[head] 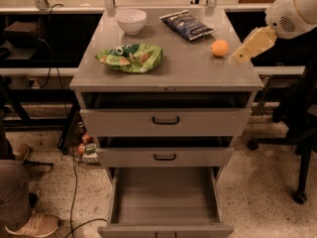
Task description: Place orange into bottom drawer
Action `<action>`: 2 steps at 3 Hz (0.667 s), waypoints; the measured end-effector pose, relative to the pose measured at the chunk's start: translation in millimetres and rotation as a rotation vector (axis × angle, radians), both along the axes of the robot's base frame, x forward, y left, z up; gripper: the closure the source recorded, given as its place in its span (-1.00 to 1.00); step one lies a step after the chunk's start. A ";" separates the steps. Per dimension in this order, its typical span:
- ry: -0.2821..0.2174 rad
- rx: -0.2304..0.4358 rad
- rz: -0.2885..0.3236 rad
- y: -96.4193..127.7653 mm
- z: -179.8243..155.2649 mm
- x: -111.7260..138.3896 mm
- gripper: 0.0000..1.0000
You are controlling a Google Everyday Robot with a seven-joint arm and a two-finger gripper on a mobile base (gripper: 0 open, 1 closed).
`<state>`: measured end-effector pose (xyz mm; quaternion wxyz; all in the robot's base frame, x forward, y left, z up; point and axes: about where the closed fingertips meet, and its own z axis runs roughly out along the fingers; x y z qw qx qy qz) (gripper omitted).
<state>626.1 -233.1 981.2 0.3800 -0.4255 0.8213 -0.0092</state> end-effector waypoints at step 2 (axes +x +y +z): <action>0.000 0.174 -0.208 -45.6 -74.8 97.1 -1.00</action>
Offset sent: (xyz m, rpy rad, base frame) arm 0.1361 -0.0694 -0.1038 0.2484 -0.0028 -0.3081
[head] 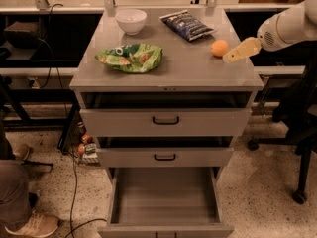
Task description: Place orange into bottom drawer
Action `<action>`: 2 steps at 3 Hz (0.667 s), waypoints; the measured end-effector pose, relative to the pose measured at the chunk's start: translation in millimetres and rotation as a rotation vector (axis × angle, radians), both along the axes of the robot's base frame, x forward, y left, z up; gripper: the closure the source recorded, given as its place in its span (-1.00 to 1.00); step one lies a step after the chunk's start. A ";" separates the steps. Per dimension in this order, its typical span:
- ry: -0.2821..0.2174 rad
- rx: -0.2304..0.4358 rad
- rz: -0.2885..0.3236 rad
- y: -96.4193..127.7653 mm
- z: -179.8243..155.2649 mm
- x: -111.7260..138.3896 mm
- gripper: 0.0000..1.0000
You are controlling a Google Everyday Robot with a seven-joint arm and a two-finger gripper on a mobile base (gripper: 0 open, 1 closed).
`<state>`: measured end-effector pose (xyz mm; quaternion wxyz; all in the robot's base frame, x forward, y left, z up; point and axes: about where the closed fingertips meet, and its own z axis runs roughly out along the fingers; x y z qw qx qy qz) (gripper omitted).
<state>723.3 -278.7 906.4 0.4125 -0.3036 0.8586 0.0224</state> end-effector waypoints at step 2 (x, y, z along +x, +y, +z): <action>-0.042 0.132 -0.039 7.9 -29.2 66.9 -1.00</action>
Offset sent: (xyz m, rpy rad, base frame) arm 0.0910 0.0031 -0.0316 0.1804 -0.0725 -0.0650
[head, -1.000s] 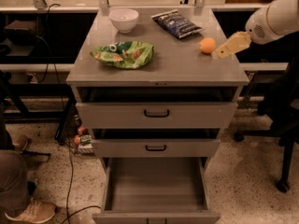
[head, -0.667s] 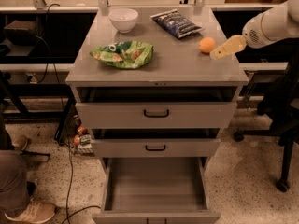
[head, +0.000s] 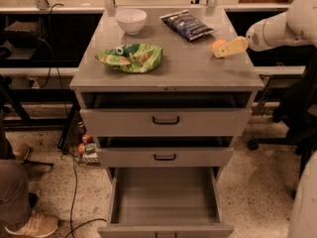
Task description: Place orange into bottom drawer
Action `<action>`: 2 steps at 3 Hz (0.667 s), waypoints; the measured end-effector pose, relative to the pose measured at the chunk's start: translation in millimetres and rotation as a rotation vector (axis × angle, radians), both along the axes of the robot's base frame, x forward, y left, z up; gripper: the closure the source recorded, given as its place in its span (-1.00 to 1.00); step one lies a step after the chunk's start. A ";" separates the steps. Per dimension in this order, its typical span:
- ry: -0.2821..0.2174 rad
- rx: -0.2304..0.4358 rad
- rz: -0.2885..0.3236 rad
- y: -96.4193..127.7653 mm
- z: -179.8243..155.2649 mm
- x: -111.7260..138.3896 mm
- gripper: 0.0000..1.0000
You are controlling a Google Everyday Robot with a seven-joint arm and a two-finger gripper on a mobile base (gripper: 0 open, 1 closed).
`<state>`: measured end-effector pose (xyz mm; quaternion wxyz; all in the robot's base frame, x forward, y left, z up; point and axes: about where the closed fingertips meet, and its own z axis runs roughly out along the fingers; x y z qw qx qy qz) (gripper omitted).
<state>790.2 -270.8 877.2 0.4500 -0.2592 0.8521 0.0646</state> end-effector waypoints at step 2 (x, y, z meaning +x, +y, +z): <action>-0.001 0.057 0.029 21.6 -10.8 23.6 -1.00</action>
Offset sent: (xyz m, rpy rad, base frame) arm 0.0345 0.0268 -0.0122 0.0829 0.0002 0.0377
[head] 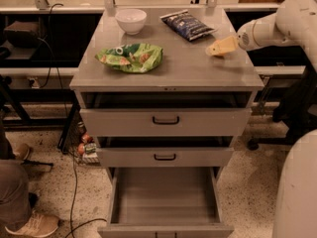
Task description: Place orange into bottom drawer
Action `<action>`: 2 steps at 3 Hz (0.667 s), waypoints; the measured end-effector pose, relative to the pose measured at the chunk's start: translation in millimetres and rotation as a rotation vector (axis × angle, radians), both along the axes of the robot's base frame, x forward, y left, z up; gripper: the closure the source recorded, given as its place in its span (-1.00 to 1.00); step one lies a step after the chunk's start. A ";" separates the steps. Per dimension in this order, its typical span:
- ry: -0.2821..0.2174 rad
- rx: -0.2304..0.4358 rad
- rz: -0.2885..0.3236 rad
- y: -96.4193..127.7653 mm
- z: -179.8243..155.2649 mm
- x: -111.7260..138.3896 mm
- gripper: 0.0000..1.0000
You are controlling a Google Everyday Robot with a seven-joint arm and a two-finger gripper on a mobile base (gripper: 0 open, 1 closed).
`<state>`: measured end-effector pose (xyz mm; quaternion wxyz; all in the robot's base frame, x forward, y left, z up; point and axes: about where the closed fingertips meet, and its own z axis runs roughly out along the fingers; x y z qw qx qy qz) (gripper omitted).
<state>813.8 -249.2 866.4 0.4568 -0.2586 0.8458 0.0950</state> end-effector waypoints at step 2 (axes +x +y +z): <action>0.024 0.020 0.020 13.4 -12.0 8.7 -0.65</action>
Offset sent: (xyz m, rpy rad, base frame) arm 0.0113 0.0132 -0.0114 0.0265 0.0295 0.0195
